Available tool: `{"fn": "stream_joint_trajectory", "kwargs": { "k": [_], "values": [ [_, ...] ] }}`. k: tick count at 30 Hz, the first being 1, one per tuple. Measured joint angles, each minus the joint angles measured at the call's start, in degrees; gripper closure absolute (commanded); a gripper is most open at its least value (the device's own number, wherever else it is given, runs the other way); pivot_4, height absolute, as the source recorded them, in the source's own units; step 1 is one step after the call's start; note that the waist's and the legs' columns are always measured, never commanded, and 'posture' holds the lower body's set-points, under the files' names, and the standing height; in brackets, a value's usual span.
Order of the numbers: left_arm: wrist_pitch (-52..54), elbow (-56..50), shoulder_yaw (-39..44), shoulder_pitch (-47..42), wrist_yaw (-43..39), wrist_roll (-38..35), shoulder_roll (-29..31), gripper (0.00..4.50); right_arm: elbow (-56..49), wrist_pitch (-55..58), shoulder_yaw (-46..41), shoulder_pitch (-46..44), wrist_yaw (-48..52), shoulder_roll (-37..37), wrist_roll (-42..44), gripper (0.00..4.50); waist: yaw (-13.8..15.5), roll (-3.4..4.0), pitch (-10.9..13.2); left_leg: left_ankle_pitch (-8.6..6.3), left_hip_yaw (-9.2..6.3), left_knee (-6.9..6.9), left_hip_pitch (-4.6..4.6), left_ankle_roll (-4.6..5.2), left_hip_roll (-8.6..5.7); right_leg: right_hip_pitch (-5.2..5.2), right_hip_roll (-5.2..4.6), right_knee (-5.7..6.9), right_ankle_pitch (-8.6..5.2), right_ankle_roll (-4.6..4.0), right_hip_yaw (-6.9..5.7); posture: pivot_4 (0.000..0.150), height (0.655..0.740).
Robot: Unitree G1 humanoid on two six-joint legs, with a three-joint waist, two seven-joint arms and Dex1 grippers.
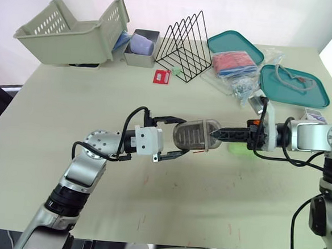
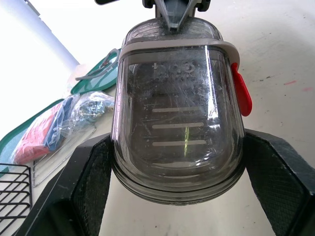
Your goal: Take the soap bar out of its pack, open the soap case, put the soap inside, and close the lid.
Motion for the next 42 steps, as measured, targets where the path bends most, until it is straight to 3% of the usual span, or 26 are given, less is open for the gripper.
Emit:
{"fn": "stream_joint_trajectory", "kwargs": {
  "k": [10,28,34,42],
  "values": [
    [0.95,0.0,0.03,0.0,0.39,0.41,0.27,1.02,1.52,-0.03,-0.04,-0.26,-1.26,1.21,0.45,2.61,-0.53,0.0,0.0,0.01,-0.16,0.11,-0.61,0.0,0.0,-0.44,-0.02,-0.01,0.01,0.01,-0.19,0.15,0.74],
    [0.13,-1.18,0.4,0.61,0.41,-1.83,0.85,1.02,6.28,-0.08,-2.14,1.63,5.43,0.73,3.2,2.61,-0.97,0.0,0.0,0.01,-0.25,0.11,-0.64,0.0,0.0,-0.42,-0.03,-0.01,0.01,0.01,-0.29,0.15,0.74],
    [0.54,-1.13,0.22,1.64,0.33,-1.73,1.45,1.02,6.78,-0.48,-3.18,1.87,7.05,-2.87,2.13,2.61,-0.83,0.0,0.0,0.01,-0.27,0.11,-0.66,0.0,0.0,-0.42,-0.03,-0.02,0.01,0.01,-0.31,0.15,0.74],
    [2.69,-1.0,0.34,1.67,0.1,-1.95,1.89,1.02,8.34,-2.89,-4.49,4.26,10.97,-13.69,-5.49,2.61,-0.89,0.0,0.0,0.01,-0.25,0.12,-0.64,0.01,-0.01,-0.42,-0.03,-0.02,0.01,0.01,-0.3,0.15,0.74]
  ]
}}
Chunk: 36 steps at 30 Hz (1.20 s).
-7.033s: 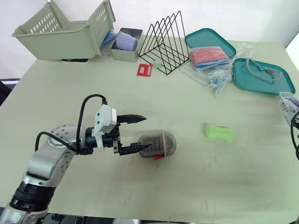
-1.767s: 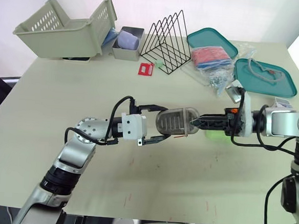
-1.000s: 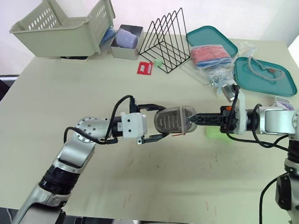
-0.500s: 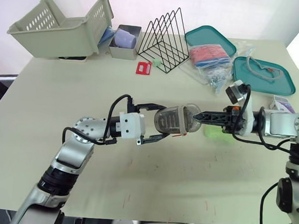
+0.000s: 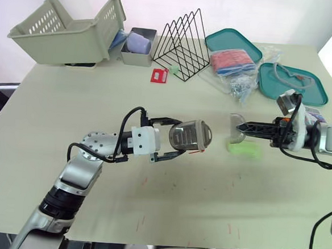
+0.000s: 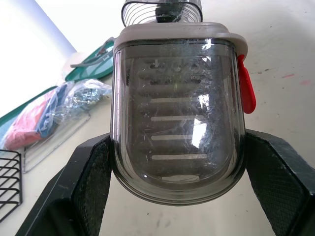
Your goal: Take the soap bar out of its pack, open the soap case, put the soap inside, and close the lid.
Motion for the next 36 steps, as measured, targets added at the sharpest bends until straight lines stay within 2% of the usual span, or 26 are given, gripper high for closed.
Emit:
{"fn": "stream_joint_trajectory", "kwargs": {
  "k": [5,8,14,20,25,27,28,30,31,36],
  "values": [
    [1.03,0.0,0.04,0.19,-0.51,-0.4,0.64,1.02,2.72,-7.91,2.59,0.1,4.63,-9.56,-12.37,2.61,0.02,0.0,0.0,0.0,0.03,0.0,0.01,0.0,0.0,0.0,-0.01,-0.03,0.0,0.0,0.01,0.15,0.74],
    [1.2,0.04,0.02,0.19,-0.88,-0.48,0.7,1.02,5.81,-12.34,5.82,0.14,5.25,-11.91,-20.59,2.61,-0.08,0.0,0.0,0.0,0.05,0.0,0.02,0.0,0.0,0.0,-0.01,-0.02,0.0,0.0,0.04,0.15,0.74],
    [1.43,0.14,-0.04,0.15,-0.97,-0.48,0.66,1.02,9.05,-16.56,7.63,-0.46,1.14,-8.57,-30.62,2.61,-0.17,0.0,0.0,0.0,0.07,0.0,0.03,0.0,0.0,0.0,0.0,-0.01,0.0,0.0,0.07,0.15,0.74],
    [1.64,0.49,-0.28,0.03,-0.96,-0.39,0.55,1.02,9.62,-16.64,6.76,-2.66,-4.27,-2.0,-34.74,2.61,0.01,0.0,0.0,0.0,0.06,0.01,0.02,-0.01,-0.01,-0.01,0.0,-0.01,0.0,0.0,0.08,0.15,0.74],
    [1.72,0.51,-0.26,0.41,-0.91,-0.12,0.71,1.02,10.2,-16.97,6.14,-3.45,-6.9,0.72,-37.77,2.61,0.17,0.0,0.0,0.0,0.08,0.01,0.02,-0.01,-0.01,0.0,-0.01,-0.03,0.0,0.0,0.08,0.15,0.74],
    [1.72,0.51,-0.26,0.81,-0.87,0.13,0.77,1.02,11.06,-17.14,5.0,-3.89,-7.41,1.64,-38.63,1.58,0.11,0.0,0.0,0.0,0.08,0.01,0.04,-0.01,-0.01,0.0,-0.01,0.01,0.0,0.0,0.08,0.15,0.74],
    [1.73,0.51,-0.26,0.97,-0.84,0.17,0.8,1.02,11.19,-17.12,4.77,-3.96,-7.6,1.93,-39.03,1.27,0.09,0.0,0.0,0.0,0.08,0.01,0.04,-0.01,-0.01,0.0,0.0,0.02,0.0,0.0,0.08,0.15,0.74],
    [1.73,0.51,-0.26,1.03,-0.78,0.2,0.83,1.02,11.39,-17.02,4.58,-3.96,-7.69,2.34,-39.68,0.22,0.08,0.0,0.0,0.0,0.08,0.01,0.04,-0.01,-0.01,0.0,0.0,0.03,0.0,0.0,0.07,0.15,0.74],
    [1.73,0.51,-0.26,1.03,-0.74,0.2,0.83,1.02,11.39,-17.02,4.58,-3.96,-7.67,2.44,-39.75,0.1,0.07,0.0,0.0,0.0,0.08,0.01,0.04,-0.01,-0.01,0.0,0.0,0.03,0.0,0.0,0.08,0.15,0.74],
    [1.73,0.51,-0.26,1.01,-0.19,0.26,0.8,1.02,11.24,-16.88,4.02,-3.96,-7.35,2.64,-40.34,0.1,0.08,0.0,0.0,0.0,0.08,0.01,0.03,-0.01,-0.01,0.0,-0.01,0.0,0.0,0.0,0.08,0.15,0.74]
  ]
}}
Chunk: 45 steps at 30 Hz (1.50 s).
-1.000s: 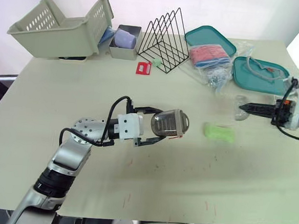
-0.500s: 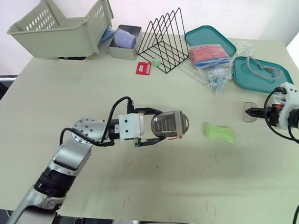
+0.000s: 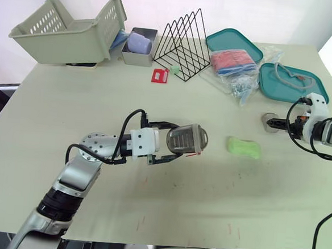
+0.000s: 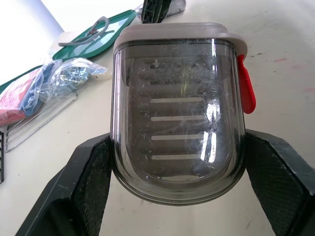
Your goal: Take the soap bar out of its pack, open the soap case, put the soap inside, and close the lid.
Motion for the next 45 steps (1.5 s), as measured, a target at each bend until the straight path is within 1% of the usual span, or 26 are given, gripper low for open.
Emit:
{"fn": "stream_joint_trajectory", "kwargs": {
  "k": [2,4,8,9,11,13,16,18,20,21,22,24,27,31,35,38,39,42,45],
  "values": [
    [0.0,0.02,0.0,-0.02,0.05,0.02,-0.04,1.02,-0.47,-0.35,-0.09,0.12,0.81,-0.18,-0.32,0.1,-0.01,0.0,0.0,0.0,0.0,0.0,0.0,0.0,0.0,0.0,0.0,0.0,0.0,0.0,0.0,0.15,0.74],
    [0.0,0.45,-0.05,-0.12,0.06,0.09,-0.09,1.02,-2.75,-3.14,0.04,1.13,3.48,-1.17,-0.88,0.1,0.0,0.0,0.0,0.0,0.0,0.0,0.01,0.0,0.0,0.0,0.0,0.01,0.0,0.0,-0.01,0.15,0.74],
    [-0.1,1.15,0.01,-1.41,0.42,0.29,-0.38,1.02,-8.48,-19.73,0.45,8.67,16.31,-5.41,-2.97,0.1,0.46,0.0,0.0,0.0,-0.04,0.01,-0.01,0.0,0.0,0.02,0.0,-0.05,0.0,0.0,-0.06,0.15,0.74],
    [0.14,1.29,-0.16,-1.92,0.43,0.38,-0.54,1.02,-9.94,-26.01,0.2,11.55,20.64,-6.14,-3.55,0.1,0.49,0.0,0.0,0.0,-0.04,0.01,-0.02,0.0,0.0,0.02,0.0,-0.05,0.0,0.01,-0.06,0.15,0.74],
    [0.77,1.72,-0.16,-2.39,0.33,0.48,-0.4,1.02,-11.94,-37.98,-0.98,17.7,30.07,-5.95,-3.67,0.1,0.55,0.0,-0.01,0.0,-0.06,0.01,0.0,0.0,0.0,0.04,0.01,-0.03,0.0,0.01,-0.08,0.15,0.74],
    [1.12,1.81,-0.17,-2.5,0.12,0.48,-0.37,1.02,-12.15,-46.74,-2.19,22.14,37.13,-5.55,-3.65,0.1,0.56,0.0,-0.01,0.0,-0.06,0.07,0.0,0.0,0.0,0.04,0.0,0.01,0.0,0.01,-0.07,0.15,0.74],
    [1.73,2.17,-0.21,-2.62,-0.21,0.48,-0.23,1.02,-12.07,-57.14,-3.75,26.54,44.53,-4.88,-3.82,0.1,0.48,0.0,-0.01,0.0,-0.06,0.22,0.01,0.0,0.0,0.07,0.01,0.09,0.0,0.01,-0.07,0.15,0.74],
    [2.25,2.7,-0.29,-3.03,-0.75,0.49,-0.18,1.02,-11.85,-65.99,-6.69,31.41,49.81,-2.73,-3.23,0.1,0.45,-0.01,-0.01,0.0,-0.14,0.32,0.03,0.0,0.01,0.15,0.03,0.1,0.01,0.02,-0.13,0.15,0.74],
    [2.51,2.87,-0.33,-3.18,-0.86,0.55,-0.07,1.02,-11.49,-68.92,-6.81,33.4,51.99,-2.14,-3.22,0.1,0.47,0.0,-0.01,0.0,-0.14,0.34,0.02,0.0,0.0,0.15,0.02,0.11,0.01,0.02,-0.12,0.15,0.74],
    [3.09,3.04,-0.34,-3.56,-1.23,0.59,0.1,1.02,-11.03,-73.2,-7.08,36.85,56.08,-1.5,-3.02,0.1,0.72,0.0,-0.01,0.0,-0.14,0.34,0.01,0.0,0.0,0.15,0.02,0.09,0.01,0.02,-0.13,0.15,0.74],
    [3.17,3.07,-0.33,-3.57,-1.26,0.59,0.16,1.02,-10.94,-73.61,-7.12,37.2,56.54,-1.42,-3.0,0.1,0.72,0.0,-0.01,0.0,-0.14,0.34,0.01,0.0,0.0,0.15,0.02,0.09,0.01,0.02,-0.13,0.15,0.74],
    [4.55,3.76,-0.9,-4.18,-2.09,1.09,0.9,1.02,-9.43,-78.7,-8.12,40.86,62.12,-0.88,-2.11,0.1,1.07,0.0,-0.01,0.0,-0.13,0.36,0.05,0.0,-0.01,0.17,0.04,0.1,0.01,0.02,-0.1,0.15,0.74],
    [6.19,4.56,-2.2,-4.96,-3.1,1.96,1.74,1.02,-8.78,-82.25,-8.54,42.68,64.92,0.23,-1.53,0.1,1.04,0.0,-0.01,0.0,-0.11,0.37,0.09,0.0,0.0,0.19,0.05,0.13,0.01,0.02,-0.08,0.15,0.74],
    [10.36,4.84,-2.51,-6.81,-3.93,2.07,1.72,1.02,-7.24,-84.91,-8.47,42.35,65.1,1.64,-1.58,0.1,1.16,0.0,-0.01,0.0,-0.12,0.4,0.08,0.0,0.0,0.19,0.05,0.14,0.01,0.02,-0.08,0.15,0.74],
    [18.19,4.98,-4.53,-12.38,-6.19,1.88,1.89,1.02,-4.77,-86.84,-8.41,41.62,63.8,2.62,-2.22,0.1,1.46,0.0,-0.01,0.0,-0.13,0.45,0.05,-0.01,-0.02,0.19,0.03,0.13,0.01,0.02,-0.1,0.15,0.74],
    [23.35,5.66,-7.87,-17.94,-8.69,2.88,2.21,1.02,-3.49,-88.33,-8.34,41.32,63.38,2.68,-3.04,0.1,1.43,0.0,-0.01,0.0,-0.14,0.45,0.05,-0.01,-0.03,0.19,0.05,0.13,0.01,0.02,-0.1,0.15,0.74],
    [24.07,5.8,-8.66,-19.07,-9.15,3.15,2.3,1.02,-3.12,-88.64,-8.34,41.24,63.26,2.68,-3.2,0.1,1.4,0.0,-0.01,0.01,-0.14,0.45,0.05,-0.01,-0.03,0.19,0.05,0.13,0.01,0.02,-0.1,0.15,0.74],
    [26.53,7.99,-12.95,-26.12,-13.42,5.08,2.86,1.02,-0.79,-90.02,-8.16,40.16,62.74,2.86,-3.9,0.1,1.32,0.0,-0.01,0.01,-0.14,0.45,0.06,-0.01,-0.03,0.19,0.06,0.13,0.01,0.02,-0.1,0.15,0.74],
    [26.16,10.56,-16.43,-31.13,-16.92,8.03,3.25,1.02,0.5,-90.87,-7.77,39.55,62.7,3.15,-4.16,0.1,1.16,0.02,-0.02,0.01,-0.12,0.44,0.07,-0.02,-0.03,0.19,0.06,0.13,0.01,0.01,-0.07,0.15,0.74]
  ]
}}
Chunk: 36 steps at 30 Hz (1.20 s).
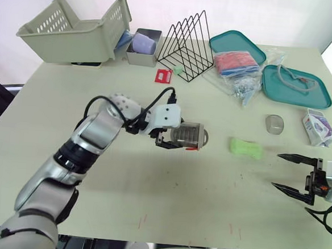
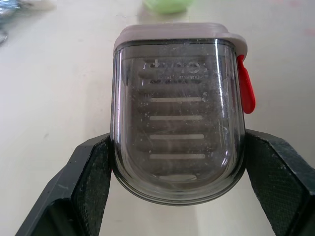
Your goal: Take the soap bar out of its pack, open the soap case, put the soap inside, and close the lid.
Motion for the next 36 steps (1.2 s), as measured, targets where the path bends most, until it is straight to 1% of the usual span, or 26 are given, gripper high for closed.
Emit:
{"fn": "stream_joint_trajectory", "kwargs": {
  "k": [4,8,12,15,25,29,32,36],
  "values": [
    [-0.57,4.48,-4.65,-4.56,-4.38,3.24,-0.56,1.02,1.81,-0.94,0.37,-0.59,-0.01,0.15,-0.39,0.1,0.08,0.0,0.0,0.0,0.0,0.02,-0.02,0.0,-0.01,0.0,0.0,0.0,0.0,0.0,0.0,0.15,0.74],
    [-0.63,8.93,-8.37,-10.03,-7.58,6.34,-2.52,1.02,2.65,-2.11,1.03,-1.12,-0.01,0.42,-1.02,0.1,0.21,0.0,0.0,0.0,-0.01,0.05,-0.04,0.0,-0.02,0.0,-0.01,0.0,0.0,0.0,-0.01,0.15,0.74],
    [-0.56,12.8,-8.98,-15.65,-8.82,8.41,-6.13,1.02,3.44,-2.98,1.69,-1.55,-0.02,0.66,-1.27,0.1,0.2,0.0,0.0,0.0,-0.02,0.06,-0.05,0.0,-0.03,0.0,-0.01,-0.02,0.0,0.01,-0.01,0.15,0.74],
    [-0.59,14.43,-10.62,-17.59,-9.9,10.17,-7.51,1.02,3.92,-3.4,1.69,-1.51,-0.06,0.66,-1.36,0.1,-0.08,0.0,0.0,0.0,-0.02,0.04,-0.03,0.0,-0.02,0.0,0.0,0.0,0.0,0.0,0.01,0.15,0.74],
    [0.25,15.29,-12.4,-18.0,-12.84,13.33,-7.86,1.02,4.12,-4.57,1.78,-1.4,-0.08,0.67,-1.62,0.1,0.07,0.0,0.01,0.0,-0.02,0.06,-0.05,0.0,-0.02,-0.01,-0.01,0.01,0.0,0.0,0.0,0.15,0.74],
    [1.27,15.61,-12.0,-18.28,-13.81,13.34,-5.77,1.02,4.19,-4.88,1.89,-1.15,-0.05,0.67,-1.7,0.1,-0.01,0.0,0.0,0.0,-0.03,0.06,-0.04,0.0,-0.02,-0.01,-0.01,0.02,0.0,0.0,0.0,0.15,0.74],
    [1.82,15.01,-10.44,-16.49,-13.66,13.12,-4.33,1.02,4.27,-5.18,1.94,-1.04,-0.03,0.67,-1.73,0.1,-0.15,0.0,0.0,0.0,-0.03,0.05,-0.03,0.0,-0.01,-0.01,-0.01,0.04,0.0,0.0,0.0,0.15,0.74],
    [3.05,11.54,-6.52,-10.82,-13.62,10.68,-1.0,1.02,5.32,-5.46,2.1,-1.03,-0.01,0.67,-1.78,0.1,-0.09,0.02,0.0,0.0,-0.03,0.06,-0.03,0.0,0.0,-0.01,-0.02,0.04,0.0,0.0,0.0,0.15,0.74]
  ]
}}
